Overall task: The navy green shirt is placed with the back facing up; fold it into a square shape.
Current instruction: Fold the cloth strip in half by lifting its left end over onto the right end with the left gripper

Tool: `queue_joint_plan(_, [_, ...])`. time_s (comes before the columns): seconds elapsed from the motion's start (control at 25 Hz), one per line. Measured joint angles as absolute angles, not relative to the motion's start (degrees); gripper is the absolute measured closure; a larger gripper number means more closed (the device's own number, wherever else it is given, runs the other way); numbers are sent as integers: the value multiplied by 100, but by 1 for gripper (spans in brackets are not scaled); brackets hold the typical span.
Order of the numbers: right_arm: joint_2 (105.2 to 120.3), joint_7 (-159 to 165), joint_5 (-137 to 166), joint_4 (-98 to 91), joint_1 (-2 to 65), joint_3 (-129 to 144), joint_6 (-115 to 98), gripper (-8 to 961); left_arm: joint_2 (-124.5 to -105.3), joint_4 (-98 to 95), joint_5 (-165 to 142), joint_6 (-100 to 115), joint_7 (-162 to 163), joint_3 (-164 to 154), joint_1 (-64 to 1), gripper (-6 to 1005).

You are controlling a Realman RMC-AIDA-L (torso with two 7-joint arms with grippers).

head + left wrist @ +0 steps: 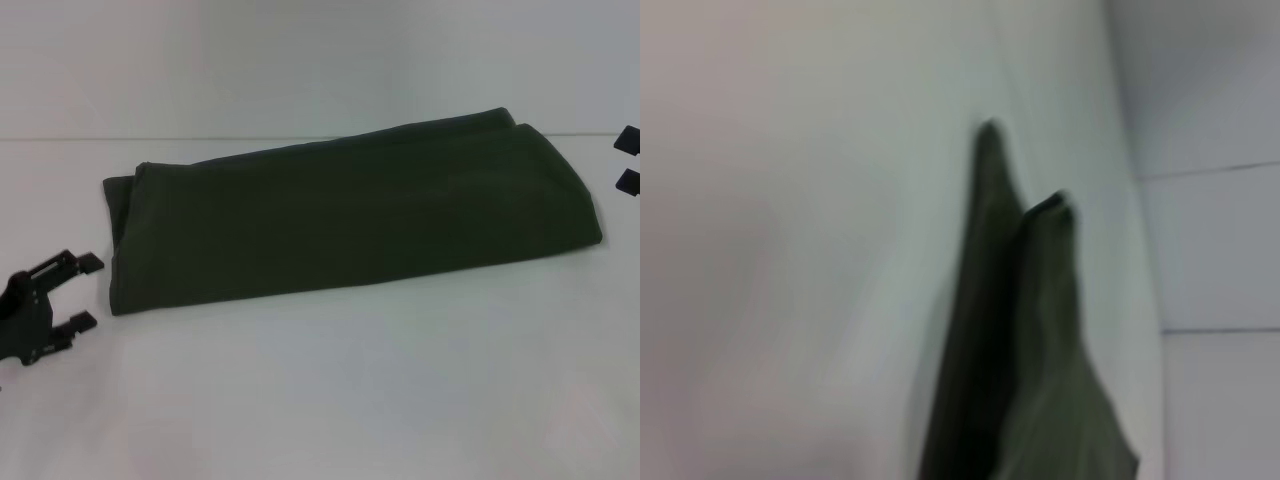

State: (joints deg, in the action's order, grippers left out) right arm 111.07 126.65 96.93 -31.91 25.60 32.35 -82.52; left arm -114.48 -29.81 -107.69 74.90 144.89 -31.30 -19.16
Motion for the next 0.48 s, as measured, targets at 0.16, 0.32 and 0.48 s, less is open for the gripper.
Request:
queue_joint_plan(0.16, [11125,12679,9699,-3189,2553,3234,-8231,23,-11454,-2959,-11039,7489,14781,-3150,-1956,77])
queue_joint_plan(0.32, [11123,12687,9726,-3175,2550,3234,-8223,23,-11495,-2872,-11131,7301,14882,-3155,-2062,77])
queue_joint_plan(0.48, [11117,12689,9730,-3133,2545,3232,-8221,23,-11538,-2764,-11138,7098,14897,-3155,-2159,77])
